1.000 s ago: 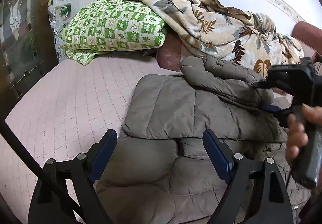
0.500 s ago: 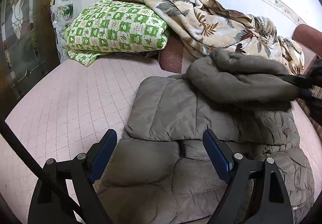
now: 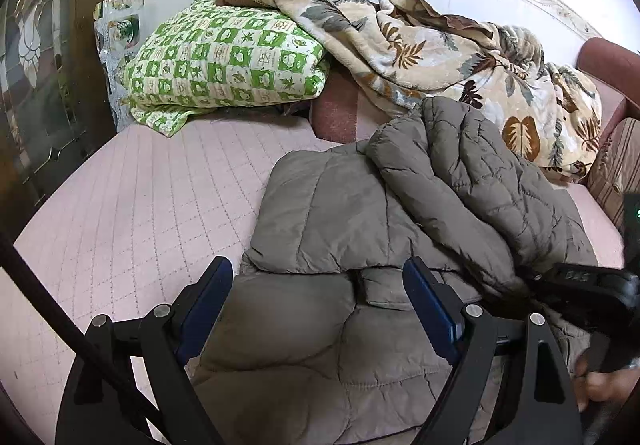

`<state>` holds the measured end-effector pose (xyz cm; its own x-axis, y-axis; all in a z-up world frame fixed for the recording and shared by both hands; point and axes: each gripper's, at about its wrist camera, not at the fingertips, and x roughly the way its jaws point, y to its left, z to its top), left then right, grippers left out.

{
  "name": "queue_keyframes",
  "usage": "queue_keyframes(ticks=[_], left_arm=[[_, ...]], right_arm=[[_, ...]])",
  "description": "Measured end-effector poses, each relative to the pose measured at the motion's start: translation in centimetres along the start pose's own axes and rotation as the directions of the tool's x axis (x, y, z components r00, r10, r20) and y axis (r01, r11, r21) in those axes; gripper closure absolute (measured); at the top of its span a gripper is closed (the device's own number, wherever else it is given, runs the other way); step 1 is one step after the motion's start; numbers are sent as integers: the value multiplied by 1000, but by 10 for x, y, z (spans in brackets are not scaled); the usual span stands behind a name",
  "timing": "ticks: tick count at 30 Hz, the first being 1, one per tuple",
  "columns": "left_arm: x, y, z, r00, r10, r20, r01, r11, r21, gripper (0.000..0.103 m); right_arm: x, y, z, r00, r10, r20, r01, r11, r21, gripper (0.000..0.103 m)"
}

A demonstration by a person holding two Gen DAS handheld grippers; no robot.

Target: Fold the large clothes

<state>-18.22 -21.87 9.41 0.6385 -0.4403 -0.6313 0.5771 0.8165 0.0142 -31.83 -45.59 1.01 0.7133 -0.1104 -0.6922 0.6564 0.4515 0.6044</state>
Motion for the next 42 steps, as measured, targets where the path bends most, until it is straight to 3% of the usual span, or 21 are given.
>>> queue_keyframes(ticks=[3, 7, 11, 15, 17, 19, 22, 25, 28, 30, 34, 38, 40, 42], left_arm=[[5, 1, 1, 1000, -3, -15, 3, 1000, -11, 17], [4, 4, 1, 1000, -2, -11, 2, 1000, -21, 17], [3, 4, 0, 1000, 0, -10, 0, 1000, -24, 17], [3, 3, -1, 1000, 10, -11, -10, 1000, -14, 17], [4, 5, -1, 1000, 16, -14, -16, 1000, -19, 17], [5, 7, 0, 1000, 15, -19, -16, 1000, -27, 17], [8, 9, 0, 1000, 8, -30, -9, 999, -32, 17], [9, 8, 1, 999, 4, -34, -5, 1000, -29, 17], [10, 8, 1, 999, 5, -37, -7, 1000, -30, 17], [10, 8, 1, 999, 6, -37, -8, 999, -33, 17], [11, 7, 0, 999, 8, -45, -9, 999, -35, 17], [10, 2, -2, 999, 14, -48, -15, 1000, -17, 17], [7, -1, -2, 999, 15, -47, -15, 1000, -6, 17], [4, -4, -2, 999, 19, -47, -19, 1000, 5, 17]], right_arm=[[-17, 10, 3, 999, -7, -33, 5, 999, -45, 66], [-56, 26, -3, 999, -38, 17, 40, 991, -129, 65], [-83, 58, 3, 987, -20, 162, 62, 964, -260, 65], [-58, 105, 27, 976, 6, 220, 82, 918, -388, 61], [-29, 121, 35, 965, -57, 258, 169, 883, -437, 60], [9, 128, 36, 977, -73, 202, 163, 865, -474, 60], [65, 126, 20, 979, -167, 115, 203, 829, -521, 51], [70, 128, 9, 971, -186, 153, 240, 788, -567, 51], [43, 123, 21, 986, -113, 122, 161, 830, -533, 51], [11, 119, 29, 986, -50, 159, 126, 850, -511, 50], [-20, 97, 42, 967, -86, 241, 195, 860, -472, 46], [-9, 60, 38, 972, -155, 178, 220, 869, -443, 46], [14, 52, 27, 976, -190, 107, 218, 844, -490, 44], [26, 54, 15, 966, -224, 129, 258, 804, -536, 44]])
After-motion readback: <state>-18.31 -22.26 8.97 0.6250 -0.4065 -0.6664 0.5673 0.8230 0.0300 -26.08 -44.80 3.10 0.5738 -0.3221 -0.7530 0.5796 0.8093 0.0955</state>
